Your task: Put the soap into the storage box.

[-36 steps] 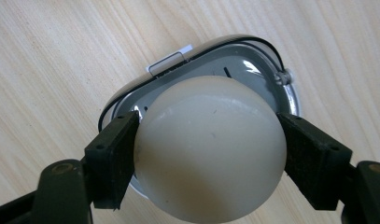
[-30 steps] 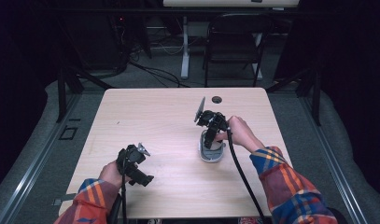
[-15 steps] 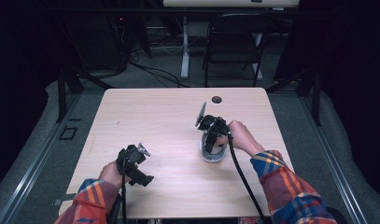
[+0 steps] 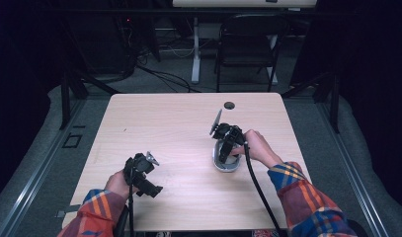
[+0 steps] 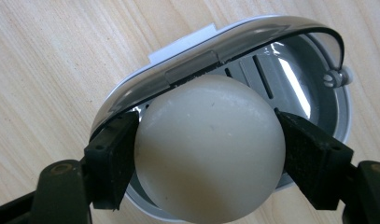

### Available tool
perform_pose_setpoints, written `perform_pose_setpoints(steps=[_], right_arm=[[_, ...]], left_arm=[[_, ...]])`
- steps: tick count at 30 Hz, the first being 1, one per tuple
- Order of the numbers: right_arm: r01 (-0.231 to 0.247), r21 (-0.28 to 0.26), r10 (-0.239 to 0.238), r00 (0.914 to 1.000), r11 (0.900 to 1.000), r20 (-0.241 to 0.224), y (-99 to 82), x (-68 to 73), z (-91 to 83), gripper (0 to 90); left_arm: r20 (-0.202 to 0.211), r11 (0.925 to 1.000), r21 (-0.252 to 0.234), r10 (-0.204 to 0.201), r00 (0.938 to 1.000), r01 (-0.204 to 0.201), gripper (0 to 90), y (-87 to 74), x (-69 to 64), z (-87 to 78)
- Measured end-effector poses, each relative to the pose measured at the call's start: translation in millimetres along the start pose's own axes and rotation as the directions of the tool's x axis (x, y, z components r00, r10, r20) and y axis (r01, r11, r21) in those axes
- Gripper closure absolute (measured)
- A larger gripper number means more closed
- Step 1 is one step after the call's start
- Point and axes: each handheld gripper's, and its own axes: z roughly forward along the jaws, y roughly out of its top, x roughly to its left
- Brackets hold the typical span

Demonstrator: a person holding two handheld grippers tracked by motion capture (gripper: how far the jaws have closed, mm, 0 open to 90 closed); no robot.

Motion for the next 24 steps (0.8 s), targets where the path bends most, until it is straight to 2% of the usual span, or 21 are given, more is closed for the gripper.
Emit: perform_pose_setpoints(steps=[10,17,24], right_arm=[[-0.012,-0.034,0.013,0.9999,0.9994,0.009,-8.8,-0.5,-11.2,18.3],[-0.015,-0.105,0.017,0.9996,0.9944,0.020,-21.5,1.2,-27.3,13.4],[-0.003,-0.120,0.008,0.9991,0.9928,0.041,-32.3,2.7,-33.9,9.0]], left_arm=[[0.001,1.0000,0.006,0.004,1.0000,-0.004,1.3,0.2,-0.3,0.6],[0.000,1.0000,0.007,0.006,1.0000,-0.006,1.3,0.4,-0.4,0.7],[-0.001,1.0000,0.007,0.005,1.0000,-0.005,1.3,0.3,-0.3,0.7]])
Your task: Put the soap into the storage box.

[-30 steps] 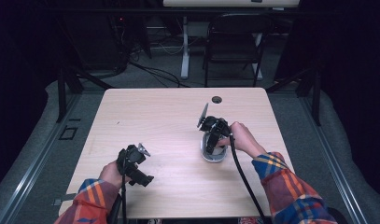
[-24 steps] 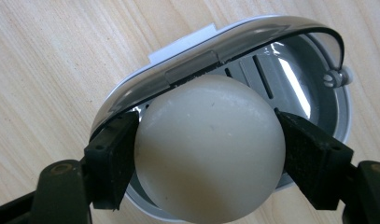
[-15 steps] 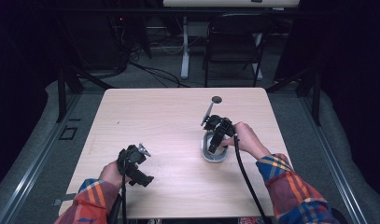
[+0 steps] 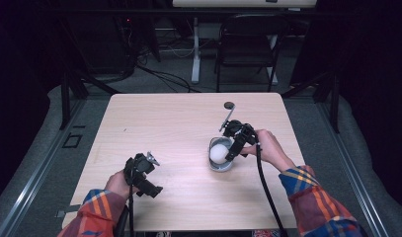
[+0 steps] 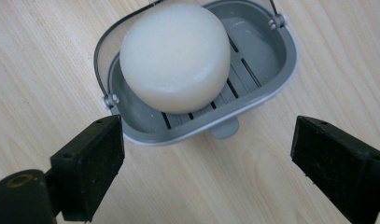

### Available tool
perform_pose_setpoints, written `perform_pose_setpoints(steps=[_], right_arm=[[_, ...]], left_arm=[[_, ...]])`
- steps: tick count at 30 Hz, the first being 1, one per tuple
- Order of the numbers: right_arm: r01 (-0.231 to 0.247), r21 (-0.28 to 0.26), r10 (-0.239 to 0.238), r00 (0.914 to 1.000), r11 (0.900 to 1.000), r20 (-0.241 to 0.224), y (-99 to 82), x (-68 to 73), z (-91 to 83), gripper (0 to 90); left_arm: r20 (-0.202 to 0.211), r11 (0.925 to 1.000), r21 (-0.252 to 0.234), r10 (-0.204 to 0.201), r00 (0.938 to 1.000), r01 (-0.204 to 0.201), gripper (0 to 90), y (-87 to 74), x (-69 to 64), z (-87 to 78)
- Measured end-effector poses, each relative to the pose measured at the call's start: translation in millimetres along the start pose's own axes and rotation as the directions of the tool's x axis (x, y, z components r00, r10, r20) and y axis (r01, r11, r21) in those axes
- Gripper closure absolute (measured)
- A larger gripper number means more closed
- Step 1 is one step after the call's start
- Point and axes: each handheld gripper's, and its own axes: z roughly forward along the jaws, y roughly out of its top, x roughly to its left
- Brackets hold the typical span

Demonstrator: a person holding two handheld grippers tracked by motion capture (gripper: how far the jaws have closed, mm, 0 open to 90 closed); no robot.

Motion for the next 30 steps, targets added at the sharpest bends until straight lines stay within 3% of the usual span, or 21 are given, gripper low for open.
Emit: perform_pose_setpoints(steps=[16,20,23,24,30], right_arm=[[-0.016,-0.054,0.020,0.9971,0.9984,0.073,-45.2,3.7,-28.8,2.9],[-0.015,-0.039,0.018,0.9960,0.9991,0.088,-55.3,3.6,-32.6,2.5],[-0.041,-0.052,0.045,0.9951,0.9978,0.088,-66.6,3.4,-33.5,2.5],[-0.028,-0.022,0.030,0.9940,0.9994,0.105,-70.2,2.0,-36.4,2.3],[-0.071,-0.041,0.074,0.9929,0.9966,0.093,-91.1,-0.1,-36.3,3.0]], left_arm=[[0.000,1.0000,0.004,-0.004,1.0000,0.004,1.2,0.2,-0.2,0.5],[-0.001,1.0000,0.006,-0.004,1.0000,0.004,1.2,0.4,-0.2,0.6],[-0.001,1.0000,0.007,-0.004,1.0000,0.004,1.2,0.5,-0.2,0.7],[0.000,0.9999,0.010,-0.004,1.0000,0.004,1.2,0.6,-0.1,0.7],[0.002,0.9999,0.013,-0.003,1.0000,0.003,1.2,0.7,0.2,1.0]])
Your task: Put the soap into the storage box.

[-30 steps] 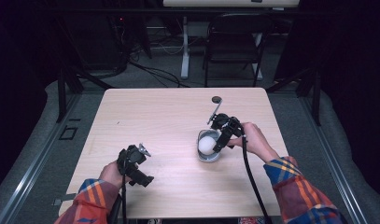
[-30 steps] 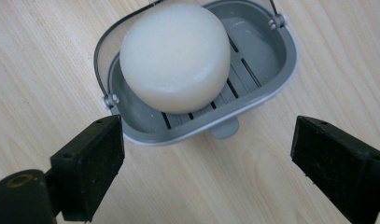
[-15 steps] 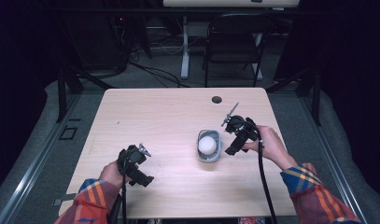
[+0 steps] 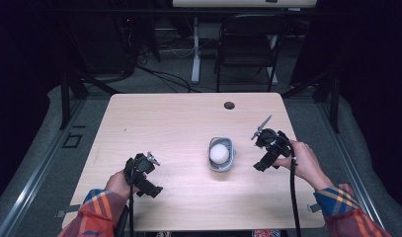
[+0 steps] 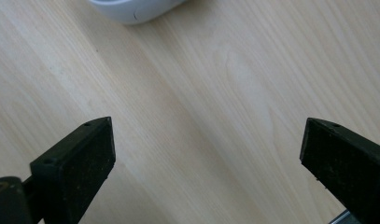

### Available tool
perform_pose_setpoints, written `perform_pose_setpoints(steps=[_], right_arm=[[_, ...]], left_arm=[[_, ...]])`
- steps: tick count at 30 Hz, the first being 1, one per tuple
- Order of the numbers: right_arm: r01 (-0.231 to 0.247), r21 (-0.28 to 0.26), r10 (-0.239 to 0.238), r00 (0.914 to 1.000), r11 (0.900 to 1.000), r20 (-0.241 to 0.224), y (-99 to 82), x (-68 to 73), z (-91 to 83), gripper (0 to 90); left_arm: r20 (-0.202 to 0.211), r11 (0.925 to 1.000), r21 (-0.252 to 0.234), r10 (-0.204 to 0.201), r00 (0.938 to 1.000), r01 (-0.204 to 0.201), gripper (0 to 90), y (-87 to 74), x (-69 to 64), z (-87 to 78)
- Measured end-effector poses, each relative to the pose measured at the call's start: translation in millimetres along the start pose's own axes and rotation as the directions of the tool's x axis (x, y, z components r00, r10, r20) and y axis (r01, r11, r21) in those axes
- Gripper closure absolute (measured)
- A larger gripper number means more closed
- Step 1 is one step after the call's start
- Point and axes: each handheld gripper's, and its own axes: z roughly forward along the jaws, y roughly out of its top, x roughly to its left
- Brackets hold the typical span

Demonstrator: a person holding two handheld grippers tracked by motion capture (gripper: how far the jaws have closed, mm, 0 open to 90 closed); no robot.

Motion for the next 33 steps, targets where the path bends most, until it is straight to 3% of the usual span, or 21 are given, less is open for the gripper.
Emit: perform_pose_setpoints(steps=[12,13,16,18,22,23,27,29,33], right_arm=[[-0.066,0.033,0.066,0.9978,0.9973,0.001,-41.7,1.9,12.6,0.1],[-0.061,0.056,0.061,0.9981,0.9966,-0.007,-48.0,2.0,14.1,0.1],[-0.083,0.045,0.083,0.9965,0.9956,-0.006,-55.0,4.0,16.8,0.1],[-0.082,0.073,0.081,0.9966,0.9940,0.013,-64.1,5.7,17.8,0.0],[-0.101,0.075,0.100,0.9947,0.9920,0.026,-73.5,6.5,21.6,0.0],[-0.125,0.053,0.124,0.9917,0.9907,0.036,-82.0,8.4,25.9,0.0],[-0.125,0.085,0.120,0.9911,0.9885,0.058,-96.1,12.8,36.1,0.0],[-0.093,0.153,0.087,0.9951,0.9839,0.048,-98.1,8.5,34.7,0.0],[-0.132,0.129,0.127,0.9909,0.9828,0.044,-100.7,8.1,42.5,0.0]], left_arm=[[0.002,1.0000,0.002,-0.001,1.0000,0.001,1.2,0.1,-0.2,0.0],[0.002,1.0000,0.004,0.001,1.0000,-0.001,1.1,0.2,-0.2,-0.1],[0.002,1.0000,0.005,-0.001,1.0000,0.001,1.2,0.2,-0.2,-0.1],[0.002,1.0000,0.006,-0.001,1.0000,0.001,1.2,0.3,-0.5,0.0],[0.001,1.0000,0.001,0.003,1.0000,-0.003,1.1,0.0,-0.5,0.1],[0.003,1.0000,0.001,0.003,1.0000,-0.003,1.1,-0.2,-0.3,0.1],[0.004,0.9999,0.001,0.011,0.9999,-0.011,1.1,0.0,-0.9,0.1],[0.008,0.9999,0.003,0.012,0.9999,-0.012,1.1,0.2,-0.9,0.3],[0.009,0.9999,0.008,0.014,0.9999,-0.014,1.1,0.7,-1.0,0.2]])
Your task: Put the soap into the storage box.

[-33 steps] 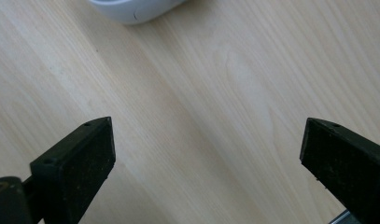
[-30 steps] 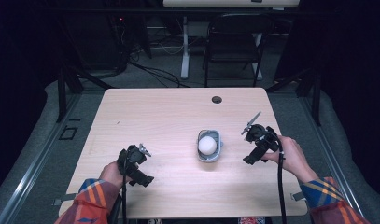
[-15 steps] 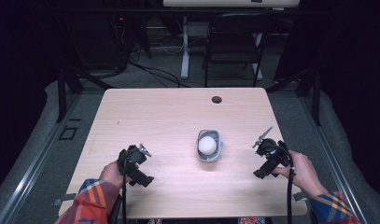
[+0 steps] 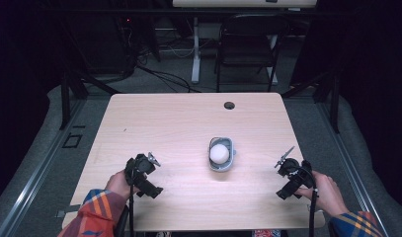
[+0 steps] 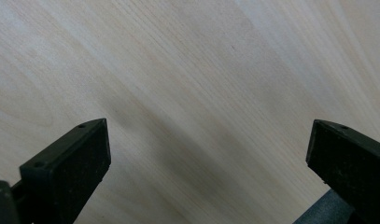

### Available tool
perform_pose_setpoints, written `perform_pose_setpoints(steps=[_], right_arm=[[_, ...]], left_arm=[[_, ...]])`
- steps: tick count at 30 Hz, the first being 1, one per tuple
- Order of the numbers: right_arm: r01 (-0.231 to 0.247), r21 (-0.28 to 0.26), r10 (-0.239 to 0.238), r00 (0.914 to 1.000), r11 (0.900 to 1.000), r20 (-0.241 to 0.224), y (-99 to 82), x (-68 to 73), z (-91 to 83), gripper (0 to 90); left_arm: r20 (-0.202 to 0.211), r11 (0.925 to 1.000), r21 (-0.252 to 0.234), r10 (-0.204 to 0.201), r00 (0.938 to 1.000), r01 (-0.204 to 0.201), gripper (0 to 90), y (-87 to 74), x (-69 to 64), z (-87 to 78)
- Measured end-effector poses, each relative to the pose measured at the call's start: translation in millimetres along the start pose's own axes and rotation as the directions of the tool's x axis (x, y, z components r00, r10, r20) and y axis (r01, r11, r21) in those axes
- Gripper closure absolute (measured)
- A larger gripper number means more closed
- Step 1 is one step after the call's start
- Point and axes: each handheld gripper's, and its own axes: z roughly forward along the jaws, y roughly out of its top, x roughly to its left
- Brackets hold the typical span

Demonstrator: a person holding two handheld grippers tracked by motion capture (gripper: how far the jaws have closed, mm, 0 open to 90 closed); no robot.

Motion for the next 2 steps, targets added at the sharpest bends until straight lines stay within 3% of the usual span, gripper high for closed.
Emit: perform_pose_setpoints(steps=[1,2], right_arm=[[0.000,0.000,0.000,1.0000,1.0000,0.000,0.0,0.0,0.0,0.0],[0.033,0.035,-0.033,0.9994,0.9988,0.005,2.8,-0.9,1.1,0.0]], left_arm=[[0.000,1.0000,0.000,0.000,1.0000,0.000,0.9,0.0,0.0,0.0],[0.002,1.0000,-0.001,0.000,1.0000,0.000,0.6,0.0,0.0,0.0]])
